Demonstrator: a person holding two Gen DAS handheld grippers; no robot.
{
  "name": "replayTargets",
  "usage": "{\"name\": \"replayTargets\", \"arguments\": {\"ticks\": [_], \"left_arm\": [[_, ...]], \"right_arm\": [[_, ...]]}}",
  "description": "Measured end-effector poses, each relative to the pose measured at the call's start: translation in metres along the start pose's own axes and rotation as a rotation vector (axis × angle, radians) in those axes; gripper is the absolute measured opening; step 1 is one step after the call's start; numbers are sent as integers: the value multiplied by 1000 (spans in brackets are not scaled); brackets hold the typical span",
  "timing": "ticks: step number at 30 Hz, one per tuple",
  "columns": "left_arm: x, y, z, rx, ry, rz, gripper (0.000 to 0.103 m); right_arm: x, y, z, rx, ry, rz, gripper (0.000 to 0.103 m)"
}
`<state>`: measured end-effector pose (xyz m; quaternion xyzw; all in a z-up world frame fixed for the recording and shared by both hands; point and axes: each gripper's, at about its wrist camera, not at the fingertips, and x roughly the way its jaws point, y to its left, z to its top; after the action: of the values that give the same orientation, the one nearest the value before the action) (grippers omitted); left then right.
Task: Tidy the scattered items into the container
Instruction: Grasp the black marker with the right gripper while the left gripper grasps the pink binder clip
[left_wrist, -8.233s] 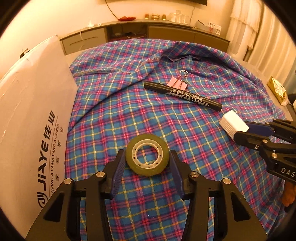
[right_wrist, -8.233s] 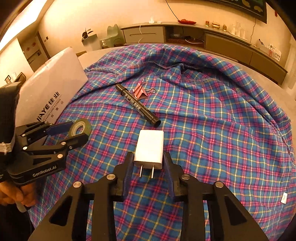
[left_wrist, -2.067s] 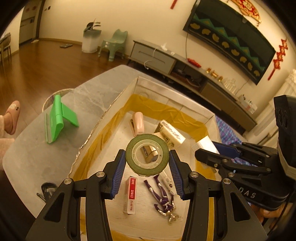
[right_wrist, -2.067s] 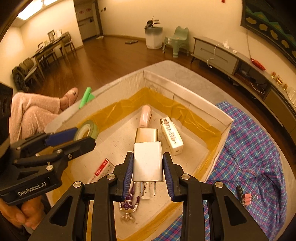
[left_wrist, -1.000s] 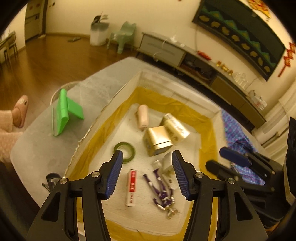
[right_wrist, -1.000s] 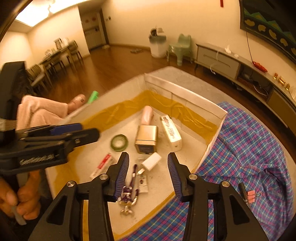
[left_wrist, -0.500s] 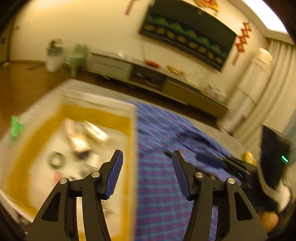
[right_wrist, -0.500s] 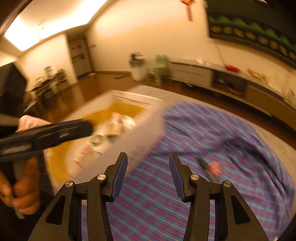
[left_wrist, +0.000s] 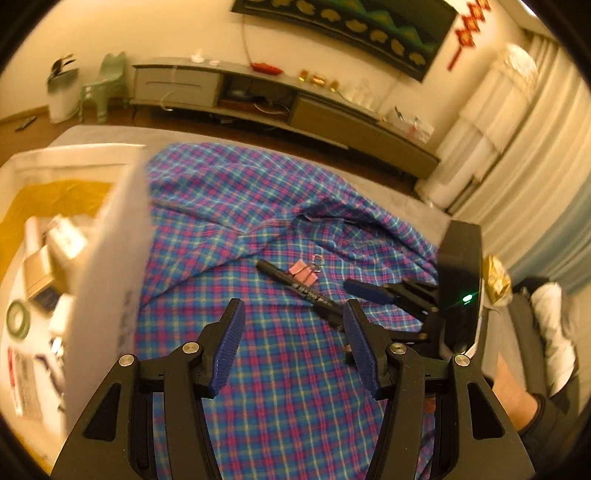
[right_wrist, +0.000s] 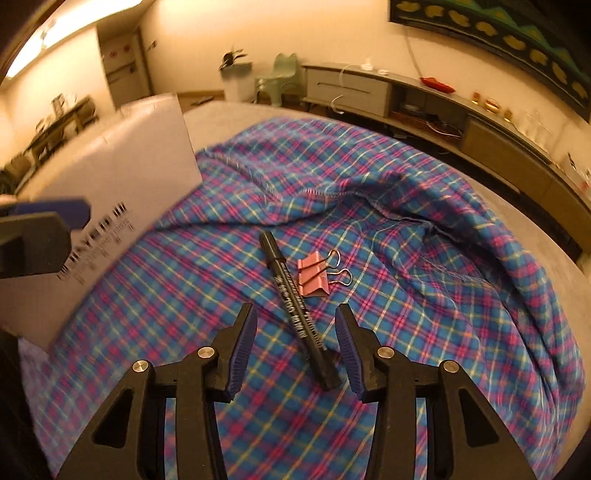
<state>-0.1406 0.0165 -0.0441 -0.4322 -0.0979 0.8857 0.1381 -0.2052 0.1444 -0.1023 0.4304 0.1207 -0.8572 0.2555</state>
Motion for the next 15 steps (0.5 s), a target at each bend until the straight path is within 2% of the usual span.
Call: {"name": "replayTargets", "arguments": {"ticks": [1,2,3,6,9,15], "left_arm": [[8,-5,2,26,7,12,58],[18,-11,3,63,13,28,58],[27,-15,4,95,19,45,58],[51,-23,8,167,37,77,58],[68,-27,12,205,47,83,58],[100,-38,13,281,52,61,58]], "right_arm": [[7,-1,-1,-14,11,6,27],[15,-1,-4,-29,27,18,18],[17,-2,-6,-37,30,28,16],[11,-5,-12,-28,29,79,15],[-4,-10,-22,15,75,115,15],[-44,-32,-73,81,150,141,15]]}}
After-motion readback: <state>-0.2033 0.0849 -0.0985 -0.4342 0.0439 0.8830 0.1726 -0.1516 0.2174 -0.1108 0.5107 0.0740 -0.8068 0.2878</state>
